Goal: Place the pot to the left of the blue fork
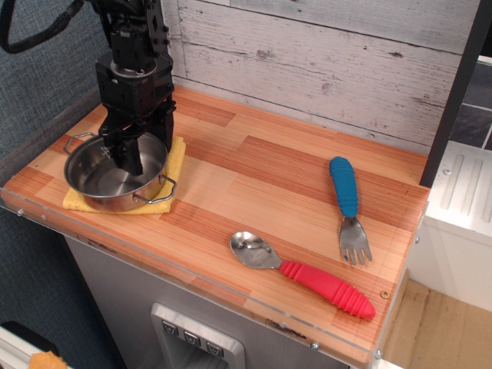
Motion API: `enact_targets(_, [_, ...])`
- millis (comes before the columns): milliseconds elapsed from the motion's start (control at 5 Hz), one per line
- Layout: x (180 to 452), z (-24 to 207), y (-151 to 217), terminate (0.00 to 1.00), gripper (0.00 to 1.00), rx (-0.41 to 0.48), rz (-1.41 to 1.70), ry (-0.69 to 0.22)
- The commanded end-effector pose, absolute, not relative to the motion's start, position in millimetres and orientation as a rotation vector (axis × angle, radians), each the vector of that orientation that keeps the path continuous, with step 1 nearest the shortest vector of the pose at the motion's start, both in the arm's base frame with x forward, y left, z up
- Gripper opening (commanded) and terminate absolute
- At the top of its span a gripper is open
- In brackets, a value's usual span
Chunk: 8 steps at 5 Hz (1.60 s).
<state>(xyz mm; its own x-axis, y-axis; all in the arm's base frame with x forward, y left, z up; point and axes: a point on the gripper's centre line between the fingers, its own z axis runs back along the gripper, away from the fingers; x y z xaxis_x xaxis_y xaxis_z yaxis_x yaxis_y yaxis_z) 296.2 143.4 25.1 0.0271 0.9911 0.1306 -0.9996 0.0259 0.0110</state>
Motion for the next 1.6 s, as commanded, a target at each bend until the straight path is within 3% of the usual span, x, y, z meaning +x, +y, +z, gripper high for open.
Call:
enact_targets(0, [288.3,39.4,144.5,0.0,0.0,0.091,1.552,-0.147])
enact_targets(400, [294.7,63.6,150.0,0.0,0.0,0.092,1.561,-0.17])
enact_targets(800, [303.2,77.6,139.9,0.0,0.0,0.116,1.547,-0.066])
enact_targets(1400, [326.0,94.8,86.0,0.0,0.0,0.093,1.547,-0.045])
